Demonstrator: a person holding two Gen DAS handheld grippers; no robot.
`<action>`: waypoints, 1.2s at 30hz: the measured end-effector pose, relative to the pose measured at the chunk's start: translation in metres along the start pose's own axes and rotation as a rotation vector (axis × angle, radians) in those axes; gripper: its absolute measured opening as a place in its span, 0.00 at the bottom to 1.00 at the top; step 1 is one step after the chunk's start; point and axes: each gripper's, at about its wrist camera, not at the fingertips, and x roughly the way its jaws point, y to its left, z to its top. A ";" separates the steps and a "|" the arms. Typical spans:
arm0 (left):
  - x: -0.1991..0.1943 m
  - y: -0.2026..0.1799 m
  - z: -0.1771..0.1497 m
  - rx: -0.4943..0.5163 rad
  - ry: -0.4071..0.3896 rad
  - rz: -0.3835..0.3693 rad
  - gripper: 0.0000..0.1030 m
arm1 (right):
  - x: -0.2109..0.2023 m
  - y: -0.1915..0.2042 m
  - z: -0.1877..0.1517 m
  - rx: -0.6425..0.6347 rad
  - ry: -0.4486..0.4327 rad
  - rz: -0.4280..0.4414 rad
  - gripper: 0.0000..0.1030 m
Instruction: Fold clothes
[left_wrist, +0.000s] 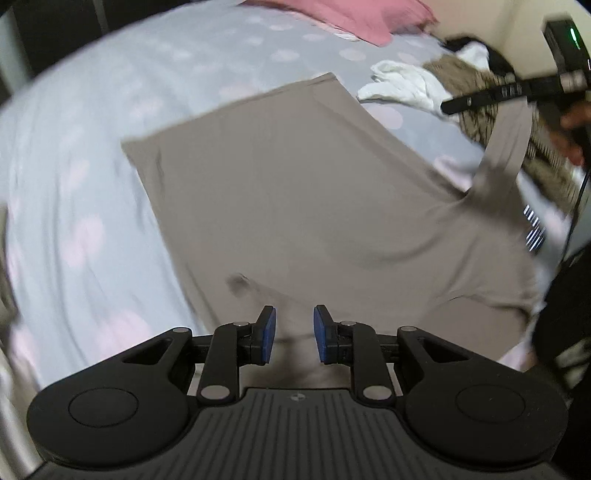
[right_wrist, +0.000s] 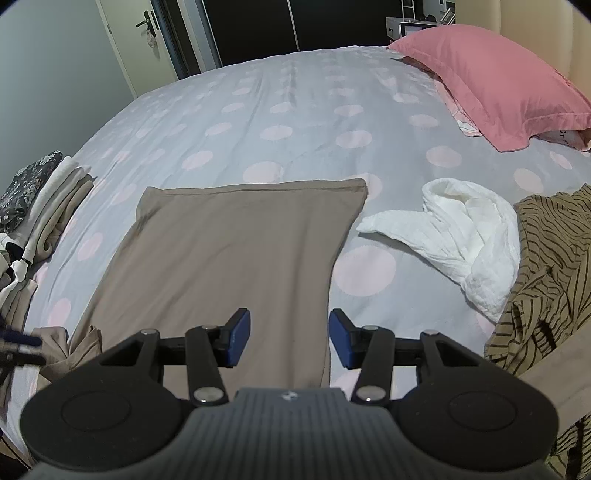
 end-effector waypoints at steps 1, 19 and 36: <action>0.003 0.000 0.002 0.040 0.004 0.024 0.19 | 0.000 0.000 0.000 0.001 -0.001 0.000 0.50; 0.079 -0.035 -0.021 0.963 0.078 0.165 0.40 | 0.004 0.000 0.008 -0.004 0.017 0.067 0.50; -0.001 -0.011 -0.011 0.393 -0.005 0.020 0.01 | -0.004 -0.011 0.010 0.027 0.002 0.040 0.50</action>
